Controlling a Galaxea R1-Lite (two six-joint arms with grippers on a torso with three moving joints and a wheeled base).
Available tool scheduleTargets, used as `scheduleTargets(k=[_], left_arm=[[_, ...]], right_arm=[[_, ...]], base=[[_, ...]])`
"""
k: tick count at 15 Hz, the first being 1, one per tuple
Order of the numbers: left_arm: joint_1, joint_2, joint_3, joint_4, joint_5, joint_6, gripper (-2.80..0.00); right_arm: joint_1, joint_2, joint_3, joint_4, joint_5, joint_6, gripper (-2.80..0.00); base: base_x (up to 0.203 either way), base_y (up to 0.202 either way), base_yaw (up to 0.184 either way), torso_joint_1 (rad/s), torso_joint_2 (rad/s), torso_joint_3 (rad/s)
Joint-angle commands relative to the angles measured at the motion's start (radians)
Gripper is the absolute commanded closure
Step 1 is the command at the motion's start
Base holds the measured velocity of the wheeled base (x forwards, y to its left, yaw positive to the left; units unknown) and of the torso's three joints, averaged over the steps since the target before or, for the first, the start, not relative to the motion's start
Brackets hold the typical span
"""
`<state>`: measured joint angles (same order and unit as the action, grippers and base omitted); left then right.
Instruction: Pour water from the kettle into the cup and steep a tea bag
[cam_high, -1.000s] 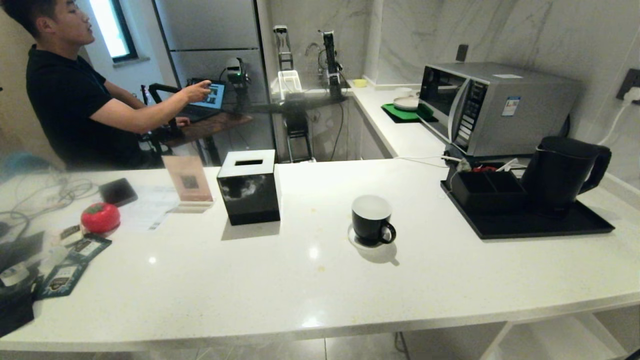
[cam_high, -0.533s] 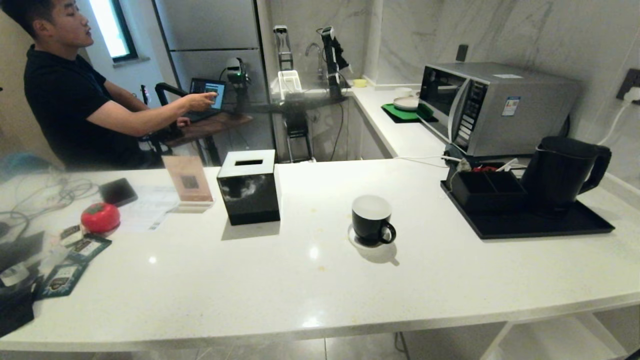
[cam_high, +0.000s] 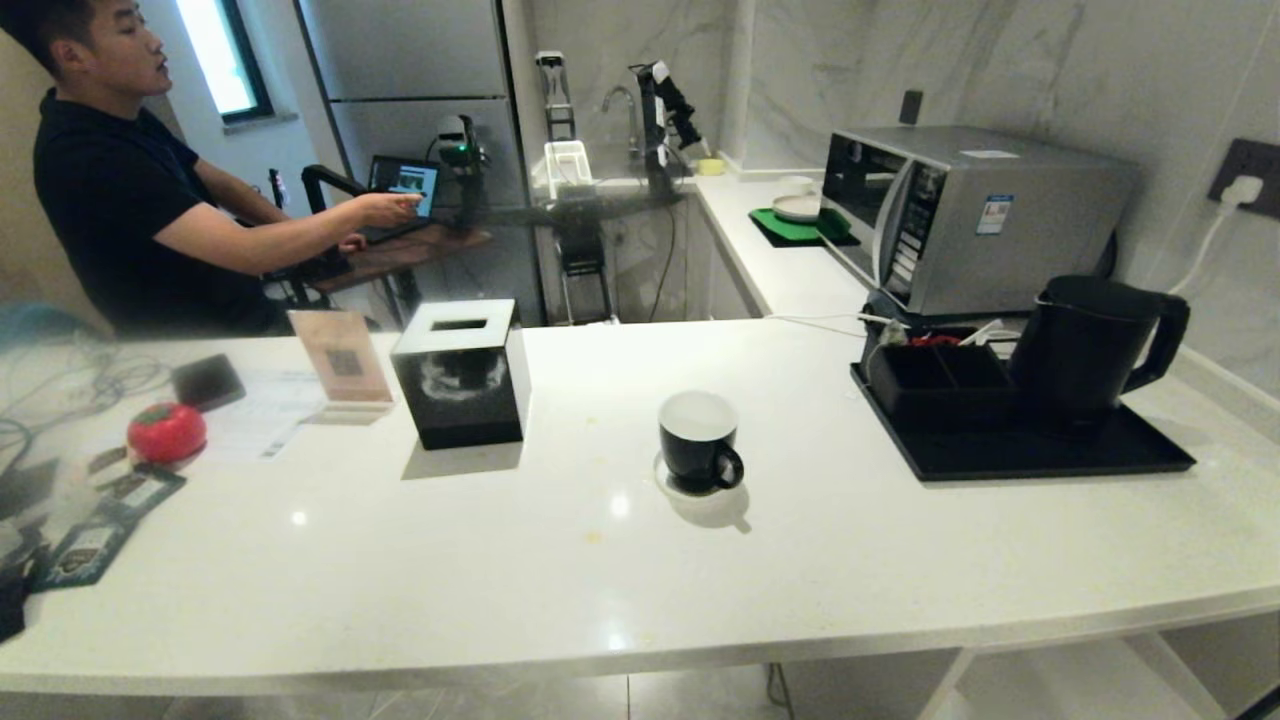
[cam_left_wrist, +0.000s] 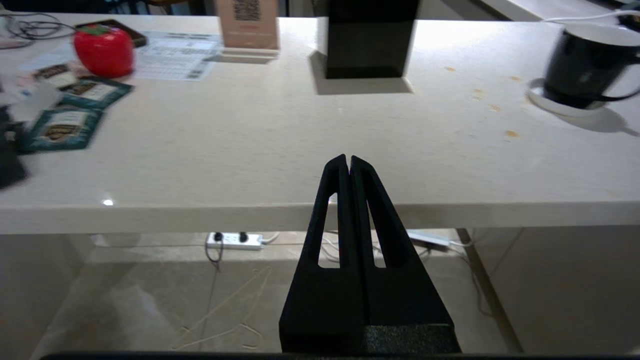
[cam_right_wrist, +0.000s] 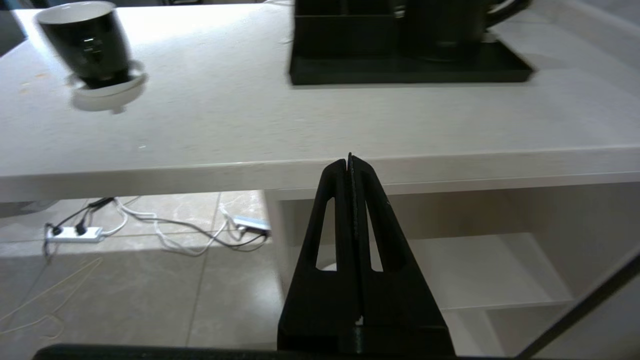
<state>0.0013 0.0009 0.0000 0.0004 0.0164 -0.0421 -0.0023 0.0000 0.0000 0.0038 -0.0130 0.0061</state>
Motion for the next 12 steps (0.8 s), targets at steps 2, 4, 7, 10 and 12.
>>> scheduleTargets(k=[2,4,7,10,12], left_arm=[[0.0,0.001,0.0,0.0,0.0,-0.001,0.0],[0.0,0.001,0.0,0.0,0.0,-0.001,0.0],[0.0,0.001,0.0,0.0,0.001,-0.002,0.0],[0.0,0.001,0.0,0.0,0.002,-0.001,0.0],[0.0,0.001,0.0,0.0,0.002,-0.001,0.0]], right_arm=[[-0.001,0.0,0.0,0.001,-0.001,0.0,0.0],[-0.001,0.001,0.0,0.001,-0.001,0.0,0.0],[-0.001,0.0,0.0,0.001,-0.001,0.0,0.0],[-0.001,0.0,0.0,0.001,-0.001,0.0,0.0],[0.001,0.0,0.0,0.001,-0.001,0.0,0.0]], base=[[0.0,-0.19,0.002,0.001,0.0,0.001],[0.0,-0.195,0.0,0.0,0.0,0.002],[0.0,-0.194,0.002,0.002,0.0,0.002],[0.0,-0.192,0.0,0.002,0.0,-0.001],[0.0,-0.194,-0.001,0.002,0.0,0.002]])
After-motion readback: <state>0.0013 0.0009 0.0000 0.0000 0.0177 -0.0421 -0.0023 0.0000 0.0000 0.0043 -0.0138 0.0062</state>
